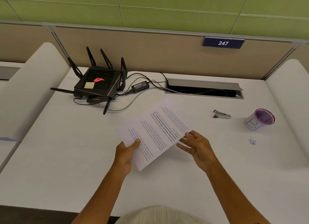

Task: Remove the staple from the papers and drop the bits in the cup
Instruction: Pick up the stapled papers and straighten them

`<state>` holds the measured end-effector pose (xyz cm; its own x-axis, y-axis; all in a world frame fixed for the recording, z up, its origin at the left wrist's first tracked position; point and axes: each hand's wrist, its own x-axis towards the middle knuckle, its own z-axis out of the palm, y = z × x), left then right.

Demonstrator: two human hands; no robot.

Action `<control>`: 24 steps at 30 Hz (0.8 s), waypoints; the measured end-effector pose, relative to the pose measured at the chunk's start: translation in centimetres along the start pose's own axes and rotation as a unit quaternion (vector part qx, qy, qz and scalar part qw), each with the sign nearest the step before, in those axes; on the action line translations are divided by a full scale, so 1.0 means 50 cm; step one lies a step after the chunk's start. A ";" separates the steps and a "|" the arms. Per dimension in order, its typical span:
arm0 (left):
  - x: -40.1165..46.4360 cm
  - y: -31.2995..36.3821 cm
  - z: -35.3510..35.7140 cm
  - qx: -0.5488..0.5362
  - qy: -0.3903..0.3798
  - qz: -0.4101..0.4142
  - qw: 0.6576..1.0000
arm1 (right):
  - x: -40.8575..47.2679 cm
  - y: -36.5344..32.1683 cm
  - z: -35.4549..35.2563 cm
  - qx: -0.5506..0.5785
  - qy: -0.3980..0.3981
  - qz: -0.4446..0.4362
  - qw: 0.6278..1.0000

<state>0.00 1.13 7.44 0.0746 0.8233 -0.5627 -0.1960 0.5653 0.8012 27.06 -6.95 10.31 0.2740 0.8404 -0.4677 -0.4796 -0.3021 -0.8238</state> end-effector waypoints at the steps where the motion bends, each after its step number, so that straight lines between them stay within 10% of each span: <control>1: -0.006 -0.006 0.006 -0.021 0.001 -0.005 1.000 | -0.003 0.011 0.018 -0.008 0.002 -0.008 1.000; 13: -0.037 -0.030 0.026 -0.073 -0.024 -0.025 0.997 | 0.006 0.022 0.068 -0.138 0.092 -0.026 0.986; 24: 0.021 0.073 0.054 0.175 -0.121 0.034 0.976 | 0.013 -0.044 0.026 -0.246 0.047 -0.040 0.967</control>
<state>1.98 4.19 10.34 0.3108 0.8237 -0.4743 0.1345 0.4559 0.8798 27.21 -5.16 12.26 0.3792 0.8323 -0.4043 -0.0045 -0.4353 -0.9003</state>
